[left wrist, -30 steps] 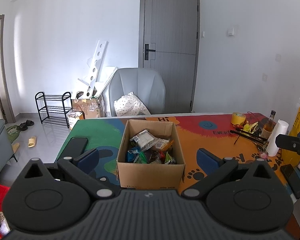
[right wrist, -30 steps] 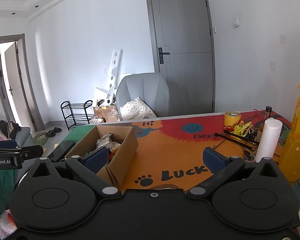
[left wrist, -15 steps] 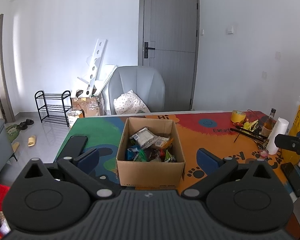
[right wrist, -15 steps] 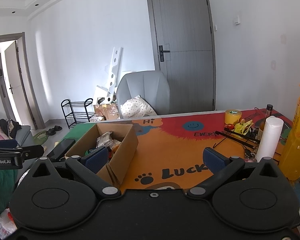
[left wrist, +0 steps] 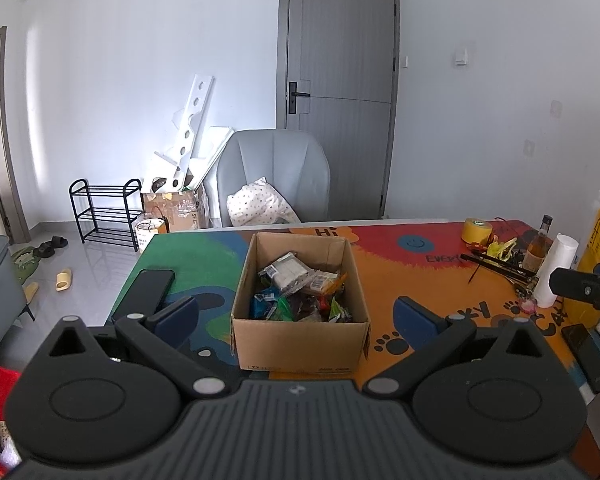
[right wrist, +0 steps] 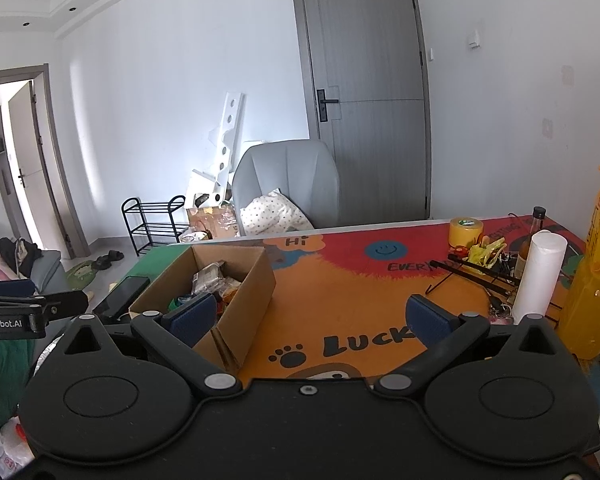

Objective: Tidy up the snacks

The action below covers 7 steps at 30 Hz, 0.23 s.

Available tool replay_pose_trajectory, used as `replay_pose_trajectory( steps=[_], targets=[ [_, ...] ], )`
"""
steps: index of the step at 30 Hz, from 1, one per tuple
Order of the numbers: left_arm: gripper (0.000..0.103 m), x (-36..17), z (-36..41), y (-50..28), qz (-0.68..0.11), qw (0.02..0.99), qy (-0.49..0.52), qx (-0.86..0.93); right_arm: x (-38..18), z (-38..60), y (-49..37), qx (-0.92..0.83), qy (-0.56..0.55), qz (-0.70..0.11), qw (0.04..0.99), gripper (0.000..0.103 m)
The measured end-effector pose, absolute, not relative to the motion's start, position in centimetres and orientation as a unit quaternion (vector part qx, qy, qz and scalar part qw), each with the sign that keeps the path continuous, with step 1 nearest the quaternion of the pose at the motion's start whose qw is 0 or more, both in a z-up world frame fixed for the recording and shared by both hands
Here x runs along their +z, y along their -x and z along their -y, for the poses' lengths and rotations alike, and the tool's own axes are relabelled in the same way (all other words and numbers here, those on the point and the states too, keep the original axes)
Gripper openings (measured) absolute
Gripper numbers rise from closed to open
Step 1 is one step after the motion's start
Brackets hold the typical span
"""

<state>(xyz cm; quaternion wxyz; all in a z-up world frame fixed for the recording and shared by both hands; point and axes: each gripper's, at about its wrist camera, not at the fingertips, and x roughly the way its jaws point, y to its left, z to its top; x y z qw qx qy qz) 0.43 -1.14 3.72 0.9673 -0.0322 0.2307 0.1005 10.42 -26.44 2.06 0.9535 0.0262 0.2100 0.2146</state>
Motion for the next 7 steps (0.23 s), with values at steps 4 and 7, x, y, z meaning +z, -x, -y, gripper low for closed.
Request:
replay_pose_trajectory(
  steps=[4, 7],
  targets=[
    [0.103, 3.69, 1.22, -0.37, -0.229, 0.968, 0.029, 0.101, 1.97, 26.43, -10.49, 0.213, -0.024, -0.210, 0.954, 0.103],
    [0.103, 3.72, 1.43, -0.27, -0.228, 0.968, 0.022, 0.099, 1.95, 26.42, -10.54, 0.213, -0.025, -0.211, 0.954, 0.103]
  ],
)
